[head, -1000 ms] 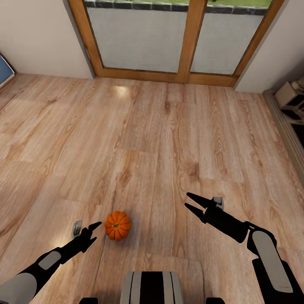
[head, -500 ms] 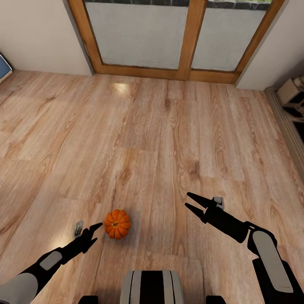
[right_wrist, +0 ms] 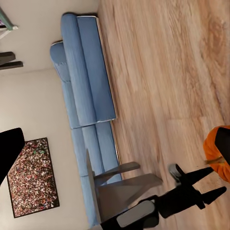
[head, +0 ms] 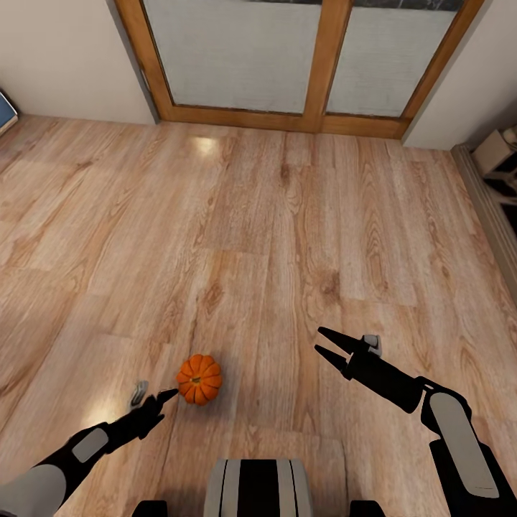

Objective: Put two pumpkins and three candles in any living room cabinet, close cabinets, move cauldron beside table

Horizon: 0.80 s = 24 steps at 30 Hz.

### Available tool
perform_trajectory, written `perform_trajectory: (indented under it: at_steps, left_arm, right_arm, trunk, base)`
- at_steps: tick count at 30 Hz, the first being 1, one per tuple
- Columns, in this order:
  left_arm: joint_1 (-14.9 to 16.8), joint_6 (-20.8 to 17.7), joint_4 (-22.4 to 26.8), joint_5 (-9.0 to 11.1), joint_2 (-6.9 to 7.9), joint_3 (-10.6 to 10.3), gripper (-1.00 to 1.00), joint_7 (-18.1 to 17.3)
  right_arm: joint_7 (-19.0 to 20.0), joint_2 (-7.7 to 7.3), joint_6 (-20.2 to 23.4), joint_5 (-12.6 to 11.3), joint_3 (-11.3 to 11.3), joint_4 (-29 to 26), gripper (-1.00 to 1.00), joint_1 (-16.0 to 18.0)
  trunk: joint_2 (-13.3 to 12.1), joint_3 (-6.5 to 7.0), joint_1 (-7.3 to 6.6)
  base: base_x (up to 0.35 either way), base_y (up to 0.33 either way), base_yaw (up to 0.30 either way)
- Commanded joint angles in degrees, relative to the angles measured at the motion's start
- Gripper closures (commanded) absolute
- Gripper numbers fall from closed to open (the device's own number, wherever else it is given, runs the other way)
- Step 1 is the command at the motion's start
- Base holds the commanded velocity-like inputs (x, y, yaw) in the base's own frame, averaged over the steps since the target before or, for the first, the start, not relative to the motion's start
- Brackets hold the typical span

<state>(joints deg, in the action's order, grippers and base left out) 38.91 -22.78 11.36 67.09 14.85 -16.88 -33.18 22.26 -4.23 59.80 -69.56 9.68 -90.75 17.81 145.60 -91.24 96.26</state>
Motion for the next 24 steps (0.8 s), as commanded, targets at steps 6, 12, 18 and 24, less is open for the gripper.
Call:
perform_trajectory:
  at_steps: [6,12,18,24]
  left_arm:
    - [0.02,0.28,-0.01,0.59,0.01,-5.12,-1.00,0.56]
    - [0.02,0.66,0.30,0.51,0.00,-6.67,-1.00,0.17]
    - [0.02,0.72,0.47,0.50,0.00,-7.15,-1.00,-0.15]
    - [0.02,0.81,0.81,0.50,0.00,-8.69,-1.00,-2.49]
  right_arm:
    - [0.59,-0.02,0.20,0.57,0.07,0.04,-1.00,0.03]
    - [0.59,-0.05,0.20,0.55,0.07,0.04,-1.00,0.03]
    - [0.59,-0.03,0.20,0.56,0.07,0.04,-1.00,0.03]
    - [0.59,0.00,0.20,0.56,0.07,0.04,-1.00,0.03]
  trunk:
    - [0.01,-0.03,-0.01]
    - [0.01,-0.03,-0.01]
    - [0.01,-0.03,-0.01]
    - [0.01,-0.03,-0.01]
  base:
    - [0.000,0.000,0.000]
    - [0.000,0.000,0.000]
    - [0.000,0.000,0.000]
    - [0.000,0.000,0.000]
